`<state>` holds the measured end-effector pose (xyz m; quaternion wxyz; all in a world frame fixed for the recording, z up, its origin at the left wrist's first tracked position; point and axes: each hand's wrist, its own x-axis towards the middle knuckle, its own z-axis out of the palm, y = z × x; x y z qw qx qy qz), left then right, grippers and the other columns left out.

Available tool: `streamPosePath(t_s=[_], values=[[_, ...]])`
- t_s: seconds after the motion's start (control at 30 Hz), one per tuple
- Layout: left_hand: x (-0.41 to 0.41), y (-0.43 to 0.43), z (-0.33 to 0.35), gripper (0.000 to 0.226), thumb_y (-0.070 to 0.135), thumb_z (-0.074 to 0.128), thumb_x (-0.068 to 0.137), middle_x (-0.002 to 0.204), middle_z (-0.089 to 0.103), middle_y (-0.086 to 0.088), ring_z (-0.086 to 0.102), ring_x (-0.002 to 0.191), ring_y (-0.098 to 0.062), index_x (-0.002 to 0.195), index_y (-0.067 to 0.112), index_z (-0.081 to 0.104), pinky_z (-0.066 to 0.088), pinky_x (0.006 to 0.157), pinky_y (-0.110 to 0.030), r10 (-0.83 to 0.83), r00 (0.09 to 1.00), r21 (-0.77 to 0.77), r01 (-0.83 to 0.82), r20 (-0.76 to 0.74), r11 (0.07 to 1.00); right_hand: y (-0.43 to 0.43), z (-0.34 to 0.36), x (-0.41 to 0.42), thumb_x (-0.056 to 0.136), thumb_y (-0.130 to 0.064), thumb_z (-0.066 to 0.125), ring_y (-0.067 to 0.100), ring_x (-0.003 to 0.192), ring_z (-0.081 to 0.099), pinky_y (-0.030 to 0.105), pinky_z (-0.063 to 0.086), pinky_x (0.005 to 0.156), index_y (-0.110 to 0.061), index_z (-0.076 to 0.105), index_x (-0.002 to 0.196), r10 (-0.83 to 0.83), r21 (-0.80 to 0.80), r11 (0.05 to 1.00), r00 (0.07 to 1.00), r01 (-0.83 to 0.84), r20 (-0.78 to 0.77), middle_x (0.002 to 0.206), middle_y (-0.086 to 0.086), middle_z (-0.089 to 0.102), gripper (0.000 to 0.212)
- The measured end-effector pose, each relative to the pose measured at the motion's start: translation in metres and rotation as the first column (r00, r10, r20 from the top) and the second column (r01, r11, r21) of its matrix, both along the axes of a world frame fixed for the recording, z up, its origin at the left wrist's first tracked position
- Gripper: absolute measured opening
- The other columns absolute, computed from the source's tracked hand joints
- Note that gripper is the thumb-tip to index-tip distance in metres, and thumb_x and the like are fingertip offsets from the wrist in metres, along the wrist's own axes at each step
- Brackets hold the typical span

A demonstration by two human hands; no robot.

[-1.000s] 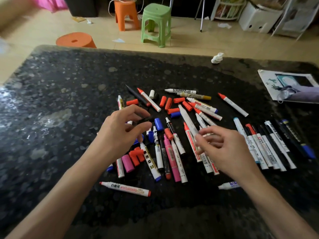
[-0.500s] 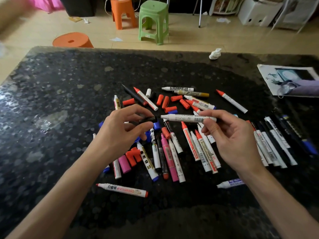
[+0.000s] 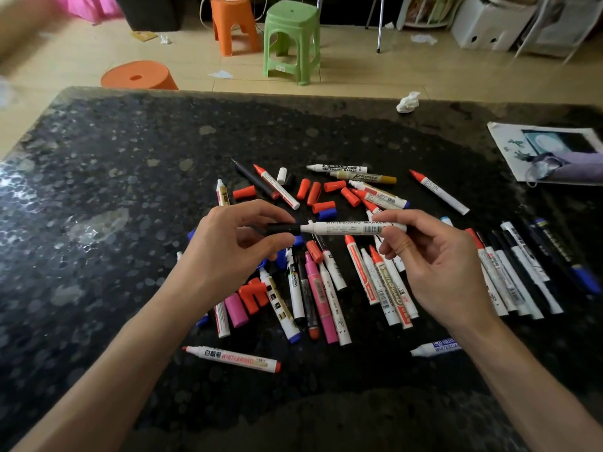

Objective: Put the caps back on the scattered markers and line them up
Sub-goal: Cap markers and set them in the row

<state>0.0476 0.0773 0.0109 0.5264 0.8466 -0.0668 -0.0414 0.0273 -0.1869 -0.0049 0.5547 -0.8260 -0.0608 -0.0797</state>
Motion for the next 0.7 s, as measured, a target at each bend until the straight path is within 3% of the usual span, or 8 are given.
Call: streamPosePath(t_s=[0.13,0.23,0.43,0.7], values=[[-0.003,-0.003,0.002,0.019,0.018,0.078,0.087,0.088,0.078,0.008,0.077,0.075,-0.014,0.105,0.024,0.077,0.061,0.079,-0.022,-0.008,1.000,-0.027,0.008,0.020,1.000,0.003,-0.001,-0.001,0.099,-0.018,0.065,0.013,0.084,0.072,0.016,0.055,0.075,-0.023,0.074,0.115,0.040,0.025,0.999,0.999,-0.040,-0.022,0.086,-0.014,0.072,0.019],[-0.004,-0.004,0.004,0.019,0.017,0.078,0.086,0.084,0.079,0.009,0.076,0.076,-0.007,0.104,0.024,0.079,0.058,0.081,-0.016,0.013,0.998,-0.044,-0.011,0.060,0.999,0.002,0.000,-0.001,0.097,-0.026,0.065,0.019,0.078,0.072,0.025,0.059,0.075,-0.024,0.075,0.114,0.102,0.045,0.994,0.994,-0.100,-0.046,0.080,-0.001,0.072,0.020],[-0.007,-0.011,0.000,0.022,0.011,0.078,0.087,0.081,0.079,0.014,0.075,0.079,0.002,0.107,0.020,0.080,0.051,0.078,-0.006,0.013,0.994,-0.010,-0.012,0.112,1.000,0.002,-0.002,-0.003,0.093,-0.025,0.067,0.019,0.072,0.071,0.023,0.059,0.072,-0.021,0.077,0.116,0.102,0.069,0.993,0.994,-0.098,-0.048,0.077,0.003,0.072,0.025],[-0.009,-0.018,-0.010,0.027,0.008,0.077,0.088,0.084,0.078,0.012,0.075,0.079,-0.003,0.106,0.029,0.078,0.060,0.078,-0.020,0.009,0.978,0.010,-0.012,0.208,1.000,0.001,-0.004,-0.007,0.093,-0.017,0.070,0.017,0.071,0.070,0.021,0.058,0.070,-0.019,0.078,0.114,0.065,0.058,0.996,0.997,-0.063,-0.031,0.079,-0.002,0.072,0.022]])
